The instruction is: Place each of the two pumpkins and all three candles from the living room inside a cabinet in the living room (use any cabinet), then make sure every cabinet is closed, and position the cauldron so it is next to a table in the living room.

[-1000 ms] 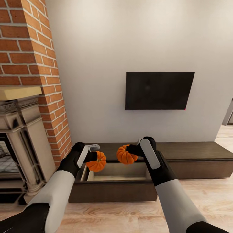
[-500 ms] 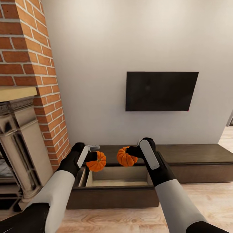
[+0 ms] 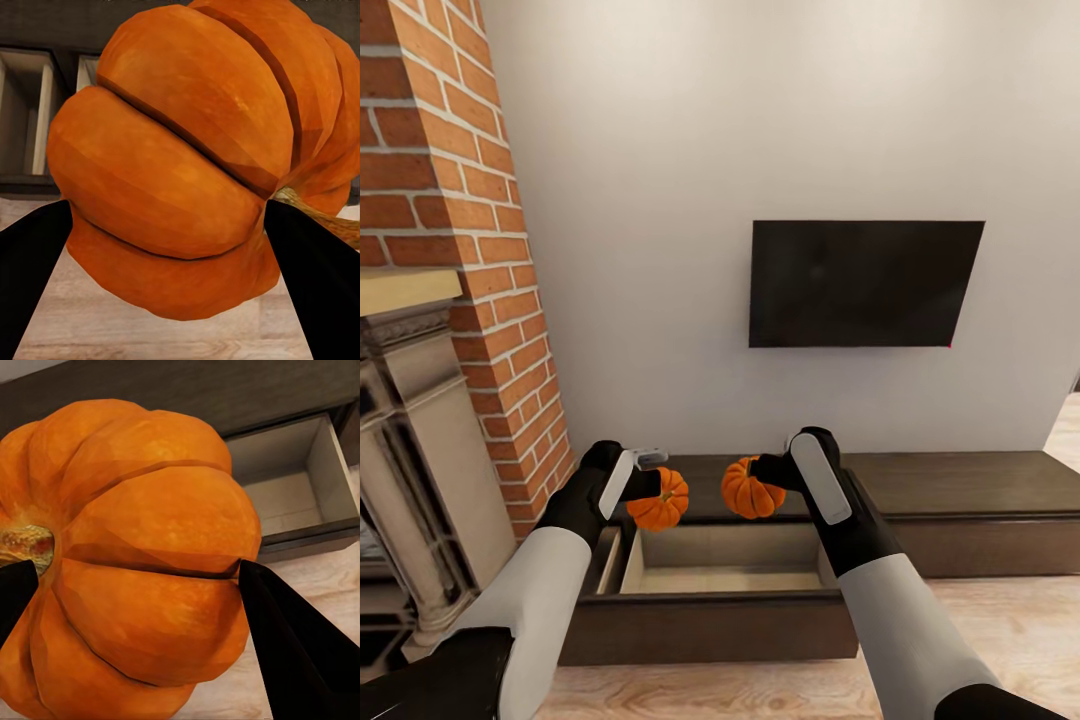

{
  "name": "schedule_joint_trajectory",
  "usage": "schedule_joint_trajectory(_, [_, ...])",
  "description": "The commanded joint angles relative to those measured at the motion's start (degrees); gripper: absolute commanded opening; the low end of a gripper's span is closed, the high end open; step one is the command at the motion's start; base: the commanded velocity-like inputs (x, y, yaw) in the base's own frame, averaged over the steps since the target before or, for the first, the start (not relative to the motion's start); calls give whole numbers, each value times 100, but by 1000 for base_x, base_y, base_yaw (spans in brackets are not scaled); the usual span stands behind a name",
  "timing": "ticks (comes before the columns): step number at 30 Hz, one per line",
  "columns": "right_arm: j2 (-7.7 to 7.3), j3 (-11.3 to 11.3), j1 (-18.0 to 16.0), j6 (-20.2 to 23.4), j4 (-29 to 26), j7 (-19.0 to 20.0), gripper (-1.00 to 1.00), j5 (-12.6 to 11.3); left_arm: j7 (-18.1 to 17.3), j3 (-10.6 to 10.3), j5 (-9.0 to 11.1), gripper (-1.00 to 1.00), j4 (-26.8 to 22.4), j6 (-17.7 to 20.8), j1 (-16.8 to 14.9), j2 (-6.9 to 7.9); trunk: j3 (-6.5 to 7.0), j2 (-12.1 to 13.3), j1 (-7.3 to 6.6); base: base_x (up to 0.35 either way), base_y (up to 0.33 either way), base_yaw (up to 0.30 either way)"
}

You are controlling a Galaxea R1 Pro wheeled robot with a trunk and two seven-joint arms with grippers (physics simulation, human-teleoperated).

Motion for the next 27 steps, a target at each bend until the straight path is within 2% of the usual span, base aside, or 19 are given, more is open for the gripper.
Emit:
schedule_joint_trajectory(1, [0, -1, 0, -10, 20, 15, -100, -10, 9, -4, -3, -100, 1, -1, 0, 0, 0, 0, 0, 29, 0, 0])
schedule_joint_trajectory(9, [0, -1, 0, 16, 91, 15, -100, -10, 11, -13, -3, -100, 2, -3, 0, 0, 0, 0, 0, 7, 0, 0])
schedule_joint_trajectory(13, [0, -4, 0, 15, 301, 13, -100, -4, 16, -16, -3, -100, 2, -3, 3, -6, 0, 0, 0, 0, 0, 0])
schedule_joint_trajectory(27, [0, -21, 0, -30, 530, 14, -100, -17, 17, -17, -11, -100, 15, -23, 49, 0, -251, -562, 307, 0, 0, 0])
